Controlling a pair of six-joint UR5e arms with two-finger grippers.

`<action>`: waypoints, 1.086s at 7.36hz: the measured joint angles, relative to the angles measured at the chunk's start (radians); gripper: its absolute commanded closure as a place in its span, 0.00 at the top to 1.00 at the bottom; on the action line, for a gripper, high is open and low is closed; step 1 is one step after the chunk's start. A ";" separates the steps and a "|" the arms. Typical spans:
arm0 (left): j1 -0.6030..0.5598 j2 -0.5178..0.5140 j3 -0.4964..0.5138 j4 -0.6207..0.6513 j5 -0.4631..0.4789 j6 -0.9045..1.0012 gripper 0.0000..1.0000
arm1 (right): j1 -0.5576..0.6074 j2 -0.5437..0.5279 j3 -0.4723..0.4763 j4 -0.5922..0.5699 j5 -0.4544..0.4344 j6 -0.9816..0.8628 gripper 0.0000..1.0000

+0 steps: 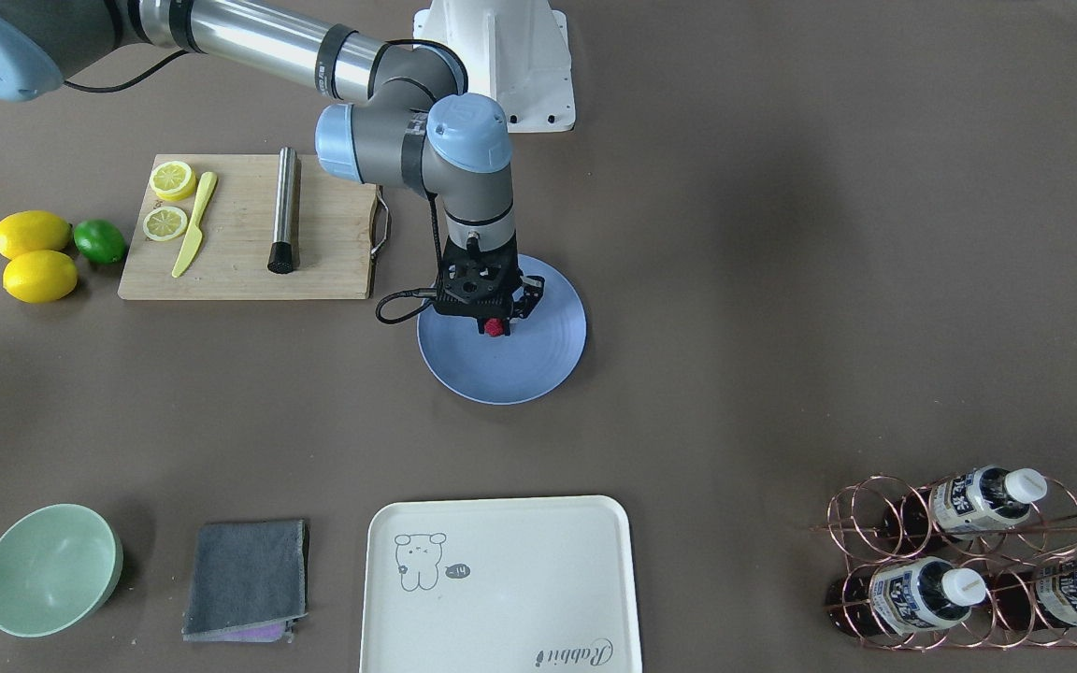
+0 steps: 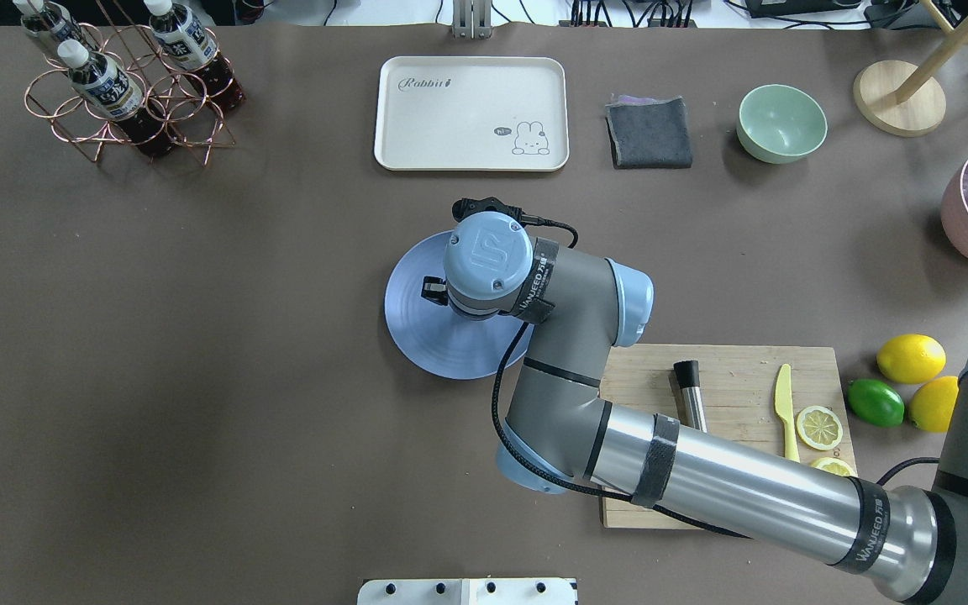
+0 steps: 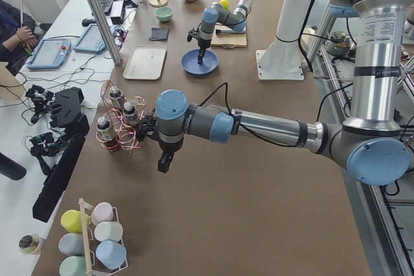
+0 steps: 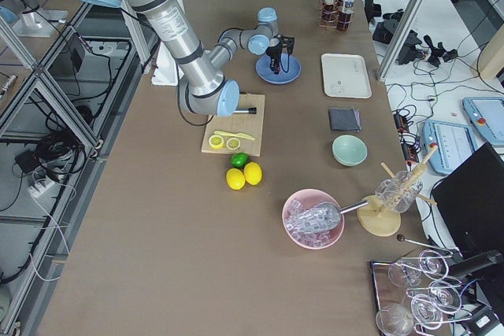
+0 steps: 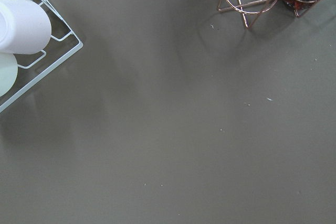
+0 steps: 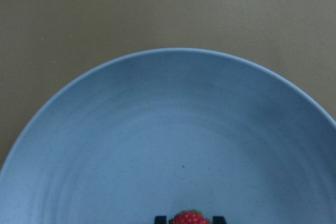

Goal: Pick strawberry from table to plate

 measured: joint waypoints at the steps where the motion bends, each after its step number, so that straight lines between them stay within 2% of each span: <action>1: 0.000 0.000 0.000 0.000 0.000 0.000 0.98 | 0.000 0.002 0.000 0.000 0.000 -0.001 1.00; 5: 0.000 0.000 0.006 0.000 0.000 0.000 0.98 | 0.026 0.003 0.030 -0.005 0.024 -0.030 1.00; 7: -0.003 0.002 0.009 0.002 0.000 0.000 0.98 | 0.115 -0.008 0.080 -0.061 0.112 -0.097 1.00; 8: -0.007 0.002 0.012 0.006 0.000 -0.001 0.98 | 0.179 -0.027 0.119 -0.131 0.154 -0.181 1.00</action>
